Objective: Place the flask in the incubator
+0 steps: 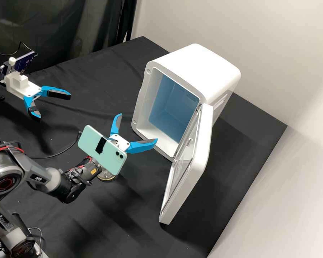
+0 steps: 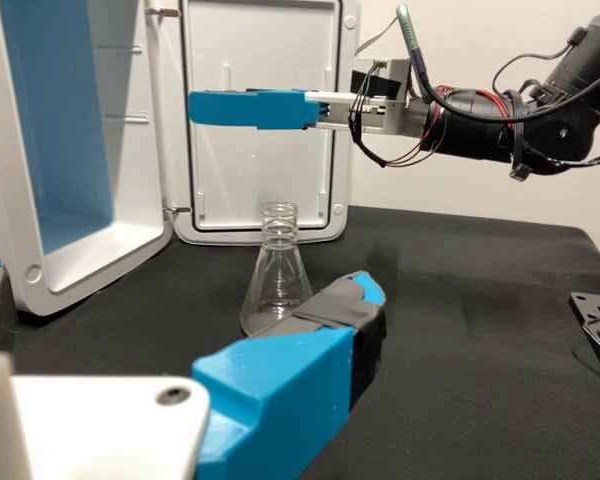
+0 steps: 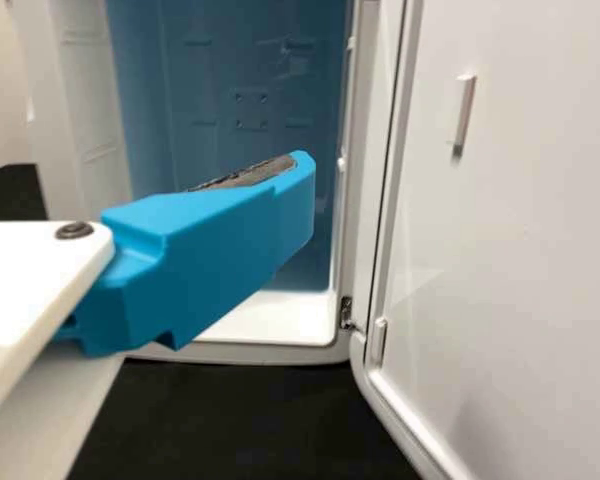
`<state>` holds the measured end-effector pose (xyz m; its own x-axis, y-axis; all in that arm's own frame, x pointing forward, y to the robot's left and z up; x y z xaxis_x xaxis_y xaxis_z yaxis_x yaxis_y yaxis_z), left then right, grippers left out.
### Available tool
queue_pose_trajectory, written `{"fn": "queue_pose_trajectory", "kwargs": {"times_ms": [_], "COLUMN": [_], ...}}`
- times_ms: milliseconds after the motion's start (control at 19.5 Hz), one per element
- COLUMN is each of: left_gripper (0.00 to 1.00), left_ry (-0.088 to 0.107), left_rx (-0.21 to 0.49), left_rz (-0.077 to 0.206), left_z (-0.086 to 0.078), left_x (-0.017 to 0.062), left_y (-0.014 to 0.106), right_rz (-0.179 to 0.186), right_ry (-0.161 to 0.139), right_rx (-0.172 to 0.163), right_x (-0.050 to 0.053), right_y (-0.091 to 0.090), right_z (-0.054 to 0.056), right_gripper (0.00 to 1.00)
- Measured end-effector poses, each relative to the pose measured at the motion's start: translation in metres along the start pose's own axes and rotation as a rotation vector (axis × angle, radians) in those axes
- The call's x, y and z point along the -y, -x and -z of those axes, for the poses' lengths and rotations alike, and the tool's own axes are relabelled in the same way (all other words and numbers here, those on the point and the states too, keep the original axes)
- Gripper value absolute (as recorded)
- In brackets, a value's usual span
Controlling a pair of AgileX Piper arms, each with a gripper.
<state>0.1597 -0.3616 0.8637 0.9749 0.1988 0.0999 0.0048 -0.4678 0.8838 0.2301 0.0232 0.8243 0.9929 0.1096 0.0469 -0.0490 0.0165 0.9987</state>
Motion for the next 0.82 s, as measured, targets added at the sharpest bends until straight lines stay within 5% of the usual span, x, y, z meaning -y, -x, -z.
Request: {"fn": "queue_pose_trajectory", "kwargs": {"times_ms": [307, 461, 820], "left_gripper": [1.0, 1.0, 1.0], "left_ry": [0.0, 0.0, -0.005], "left_rx": [0.0, 0.0, 0.002], "left_rz": [0.0, 0.0, -0.009], "left_z": [0.0, 0.0, -0.001], "left_x": [0.0, 0.0, -0.0017], "left_y": [0.0, 0.0, 0.001], "right_rz": [0.041, 0.09, 0.163], "right_ry": [0.015, 0.033, 0.141], "right_rx": [0.005, 0.025, 0.004], "right_x": [0.007, 0.013, 0.008], "right_y": [0.027, 0.042, 0.058], "right_z": [0.0, -0.007, -0.017], "right_gripper": [1.0, 1.0, 1.0]}}
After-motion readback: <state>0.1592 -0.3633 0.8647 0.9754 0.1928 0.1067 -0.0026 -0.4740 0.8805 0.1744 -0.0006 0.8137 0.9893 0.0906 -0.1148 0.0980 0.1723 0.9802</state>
